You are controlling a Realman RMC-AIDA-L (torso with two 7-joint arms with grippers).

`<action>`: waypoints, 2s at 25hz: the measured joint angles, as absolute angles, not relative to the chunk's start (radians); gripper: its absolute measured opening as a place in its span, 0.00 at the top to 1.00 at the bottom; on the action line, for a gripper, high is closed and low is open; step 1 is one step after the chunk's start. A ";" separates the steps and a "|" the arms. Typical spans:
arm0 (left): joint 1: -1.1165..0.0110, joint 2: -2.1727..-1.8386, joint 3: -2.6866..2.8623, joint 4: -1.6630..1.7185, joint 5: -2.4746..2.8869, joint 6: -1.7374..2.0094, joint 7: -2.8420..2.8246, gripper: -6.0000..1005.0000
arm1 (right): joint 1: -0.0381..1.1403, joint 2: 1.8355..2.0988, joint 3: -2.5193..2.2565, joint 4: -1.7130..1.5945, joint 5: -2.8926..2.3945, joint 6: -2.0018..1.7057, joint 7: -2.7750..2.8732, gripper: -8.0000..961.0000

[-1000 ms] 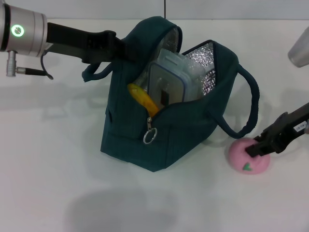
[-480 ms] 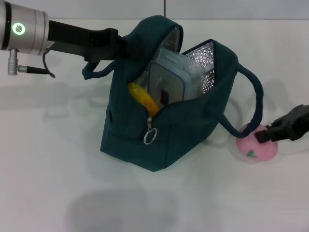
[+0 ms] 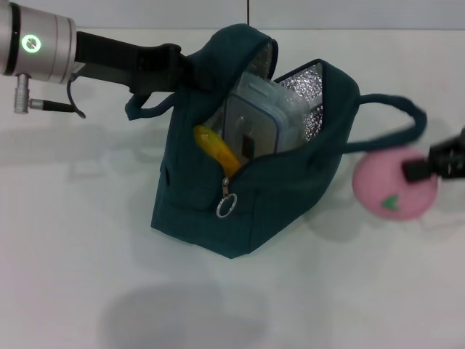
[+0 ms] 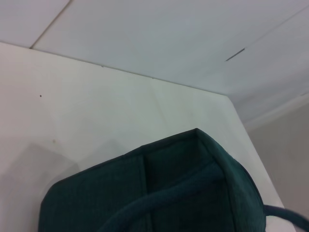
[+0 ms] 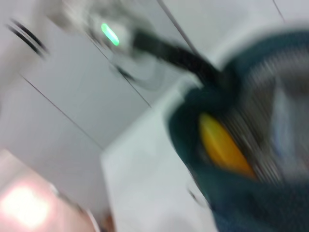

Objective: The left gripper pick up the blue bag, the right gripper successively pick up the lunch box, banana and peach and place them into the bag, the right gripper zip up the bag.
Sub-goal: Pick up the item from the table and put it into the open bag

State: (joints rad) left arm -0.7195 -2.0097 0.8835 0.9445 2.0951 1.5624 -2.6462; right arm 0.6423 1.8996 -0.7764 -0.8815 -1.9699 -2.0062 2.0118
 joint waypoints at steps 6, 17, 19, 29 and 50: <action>-0.723 -2.018 0.884 0.948 2.095 1.567 -2.647 0.94 | 0.652 1.901 -0.740 -0.786 -1.713 -1.976 1.904 0.93; -0.732 -2.022 0.881 0.948 2.095 1.576 -2.645 0.94 | 0.665 1.972 -0.746 -0.756 -1.500 -1.937 1.709 0.95; -0.733 -2.023 0.882 0.948 2.095 1.576 -2.646 0.94 | 0.665 1.973 -0.761 -0.745 -1.506 -1.902 1.691 0.95; -0.735 -2.026 0.883 0.946 2.096 1.576 -2.647 0.94 | 0.664 2.010 -1.061 -0.694 -1.552 -1.585 1.481 0.95; -0.741 -2.014 0.879 0.940 2.096 1.571 -2.646 0.94 | 0.743 2.002 -1.209 -0.627 -1.771 -1.354 1.625 0.94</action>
State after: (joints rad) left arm -0.7414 -2.0143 0.8789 0.9402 2.0957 1.5706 -2.6461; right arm 0.7426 2.0024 -1.2090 -0.6271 -1.7709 -1.3536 1.6246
